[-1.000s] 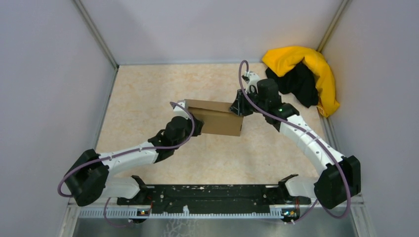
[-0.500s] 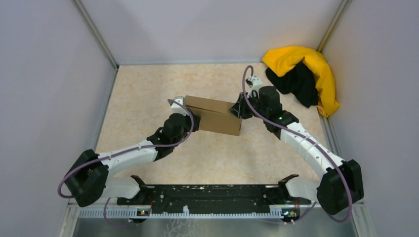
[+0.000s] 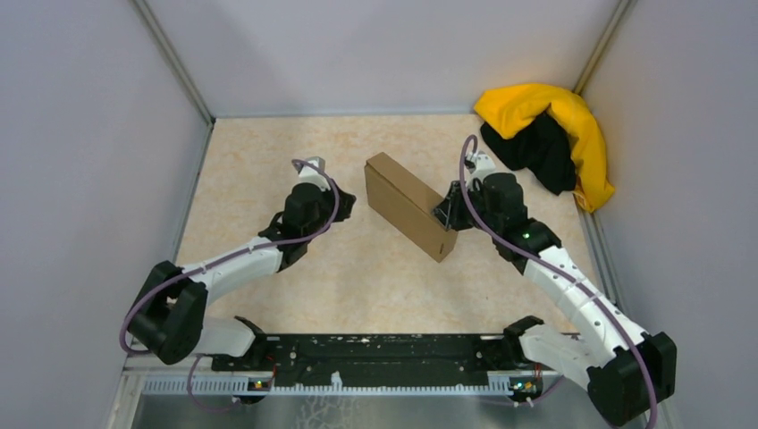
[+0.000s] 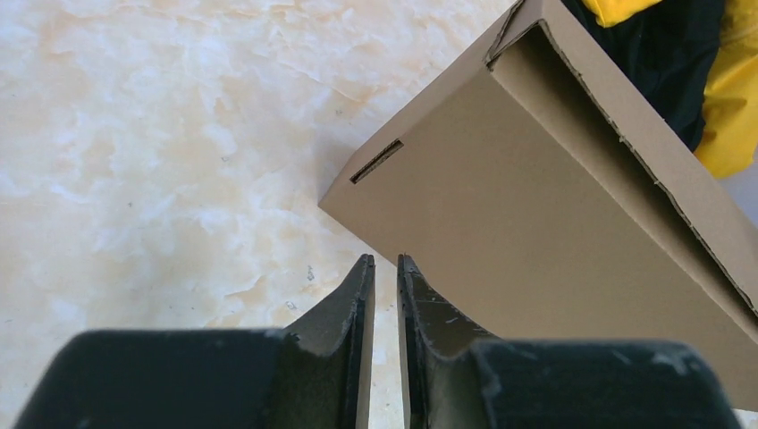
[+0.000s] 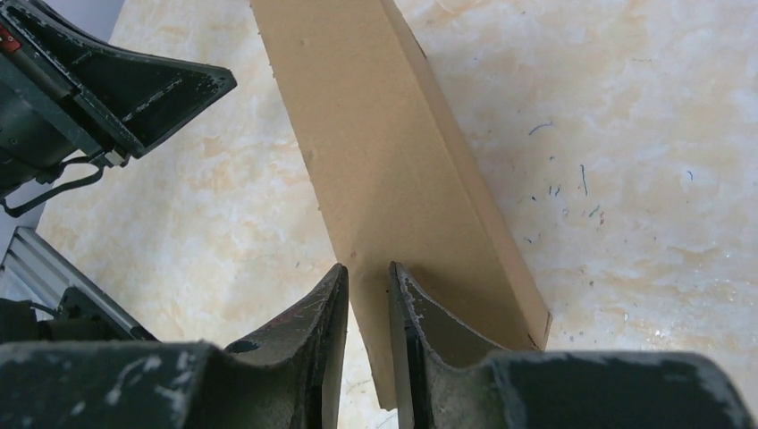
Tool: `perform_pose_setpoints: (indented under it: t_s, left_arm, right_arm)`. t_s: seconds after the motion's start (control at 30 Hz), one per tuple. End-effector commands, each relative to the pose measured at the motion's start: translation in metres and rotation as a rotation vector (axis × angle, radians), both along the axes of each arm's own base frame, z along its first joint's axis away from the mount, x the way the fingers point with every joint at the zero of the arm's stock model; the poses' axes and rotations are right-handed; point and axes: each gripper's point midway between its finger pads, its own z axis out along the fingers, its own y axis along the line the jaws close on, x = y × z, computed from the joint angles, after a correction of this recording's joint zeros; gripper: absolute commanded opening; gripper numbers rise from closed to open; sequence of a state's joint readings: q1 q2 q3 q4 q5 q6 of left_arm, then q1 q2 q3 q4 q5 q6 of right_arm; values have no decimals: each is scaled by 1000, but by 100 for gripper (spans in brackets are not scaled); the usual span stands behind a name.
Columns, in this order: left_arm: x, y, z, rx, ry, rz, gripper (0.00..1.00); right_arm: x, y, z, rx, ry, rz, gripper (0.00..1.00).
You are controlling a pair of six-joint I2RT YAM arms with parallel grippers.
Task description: Fold the paper box
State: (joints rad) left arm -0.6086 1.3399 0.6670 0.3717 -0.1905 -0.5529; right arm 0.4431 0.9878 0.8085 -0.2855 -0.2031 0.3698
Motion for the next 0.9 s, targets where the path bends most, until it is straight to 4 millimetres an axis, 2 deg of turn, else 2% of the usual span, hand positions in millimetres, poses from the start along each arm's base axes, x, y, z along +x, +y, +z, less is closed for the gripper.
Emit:
perform_pose_setpoints:
  t_s: [0.0,0.13,0.23,0.43,0.67,0.87]
  left_arm:
    - [2,-11,12,-22,-15,-48,21]
    - [3,-12,13,-24,-16,-53,22]
    - [6,-15,12,-31,-14,-57,22]
    - [15,-21,6,-26,-10,-62,22]
    - [38,-21,10,-50,-26,-52,22]
    - [55,-26,17,-74,-41,-55,22]
  right_arm:
    - [-23,-10,-24,-83,138,16,24]
    - [-8,7,24,-38,57,74,24]
    - [6,19,49,-14,17,108,25]
    - [47,47,62,-4,-8,174,25]
    - [96,79,65,8,-52,227,23]
    - [121,97,78,6,-101,263,21]
